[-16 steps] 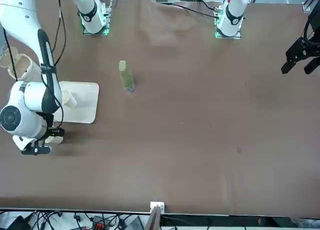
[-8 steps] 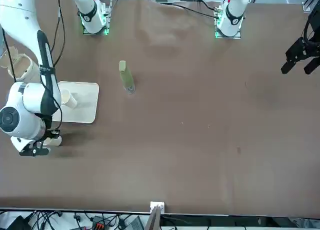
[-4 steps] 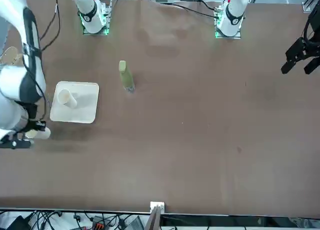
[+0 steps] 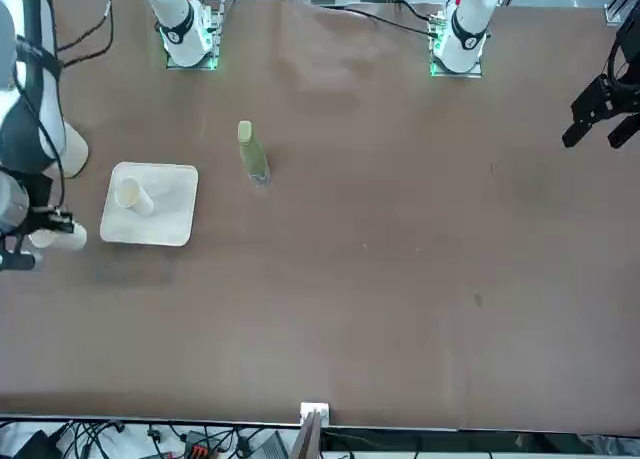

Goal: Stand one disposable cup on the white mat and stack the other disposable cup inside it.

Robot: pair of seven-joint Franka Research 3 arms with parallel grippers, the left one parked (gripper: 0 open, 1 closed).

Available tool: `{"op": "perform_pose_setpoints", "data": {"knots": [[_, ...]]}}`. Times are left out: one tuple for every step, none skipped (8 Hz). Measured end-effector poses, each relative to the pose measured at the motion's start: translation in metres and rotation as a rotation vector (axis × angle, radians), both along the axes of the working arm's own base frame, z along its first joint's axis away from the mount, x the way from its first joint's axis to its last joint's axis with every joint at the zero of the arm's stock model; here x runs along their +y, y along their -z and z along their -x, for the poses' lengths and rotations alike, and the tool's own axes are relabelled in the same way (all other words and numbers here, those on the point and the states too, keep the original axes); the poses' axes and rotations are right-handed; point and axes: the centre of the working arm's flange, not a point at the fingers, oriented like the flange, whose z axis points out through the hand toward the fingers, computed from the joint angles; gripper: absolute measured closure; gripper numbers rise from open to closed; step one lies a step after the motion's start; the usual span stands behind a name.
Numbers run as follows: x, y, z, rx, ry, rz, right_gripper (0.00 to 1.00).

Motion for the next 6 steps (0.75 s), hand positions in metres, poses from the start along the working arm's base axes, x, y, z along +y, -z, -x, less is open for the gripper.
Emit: {"op": "perform_pose_setpoints", "data": {"knots": [[0.000, -0.007, 0.009, 0.027, 0.008, -0.006, 0.98], [0.001, -0.007, 0.018, 0.050, 0.012, -0.013, 0.98], [0.003, -0.003, 0.028, 0.069, 0.014, -0.026, 0.98], [0.007, 0.004, 0.038, 0.090, 0.018, -0.054, 0.98], [0.015, 0.012, 0.047, 0.107, 0.021, -0.087, 0.98], [0.022, 0.020, 0.053, 0.118, 0.023, -0.109, 0.98]]}}
